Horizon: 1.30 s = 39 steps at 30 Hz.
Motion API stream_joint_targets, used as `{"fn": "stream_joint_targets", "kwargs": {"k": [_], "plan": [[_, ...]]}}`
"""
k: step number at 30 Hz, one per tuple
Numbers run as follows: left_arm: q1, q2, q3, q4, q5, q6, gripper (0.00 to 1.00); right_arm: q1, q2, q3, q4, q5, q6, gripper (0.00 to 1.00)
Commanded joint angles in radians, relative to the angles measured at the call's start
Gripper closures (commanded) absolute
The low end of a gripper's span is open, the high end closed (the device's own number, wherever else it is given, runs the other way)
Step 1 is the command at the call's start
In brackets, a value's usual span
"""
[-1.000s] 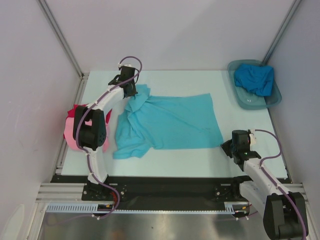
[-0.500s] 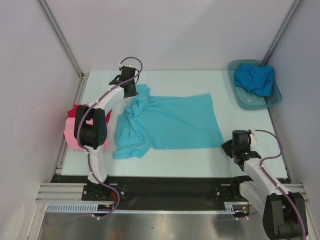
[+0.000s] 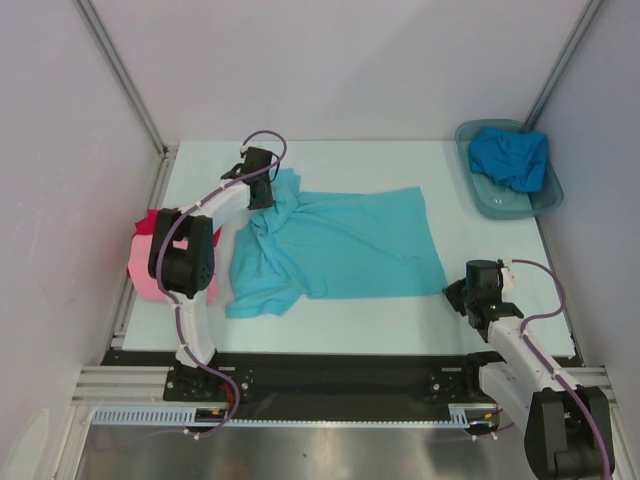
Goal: Fold and stack the t-shirts
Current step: Flatten the tshirt out
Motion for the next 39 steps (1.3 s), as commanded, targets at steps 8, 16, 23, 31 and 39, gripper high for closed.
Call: {"fn": "stream_joint_targets", "kwargs": {"k": [8,16,23,31,39], "plan": [[0.004,0.013,0.009,0.067,0.034,-0.020,0.80,-0.009,0.002,-0.001,0.021,-0.004,-0.012,1.00],[-0.004,0.013,-0.037,0.095,0.054,-0.029,0.80,-0.009,0.059,-0.004,0.078,-0.021,-0.003,1.00],[-0.018,-0.010,-0.073,0.107,0.064,-0.030,0.82,-0.009,0.077,-0.014,0.107,-0.041,0.003,1.00],[-0.025,-0.012,-0.110,0.131,0.058,-0.035,1.00,-0.010,0.079,-0.014,0.122,-0.054,0.008,1.00],[-0.027,-0.044,-0.023,0.092,-0.057,0.016,1.00,-0.009,0.085,-0.014,0.130,-0.055,0.008,1.00]]}}
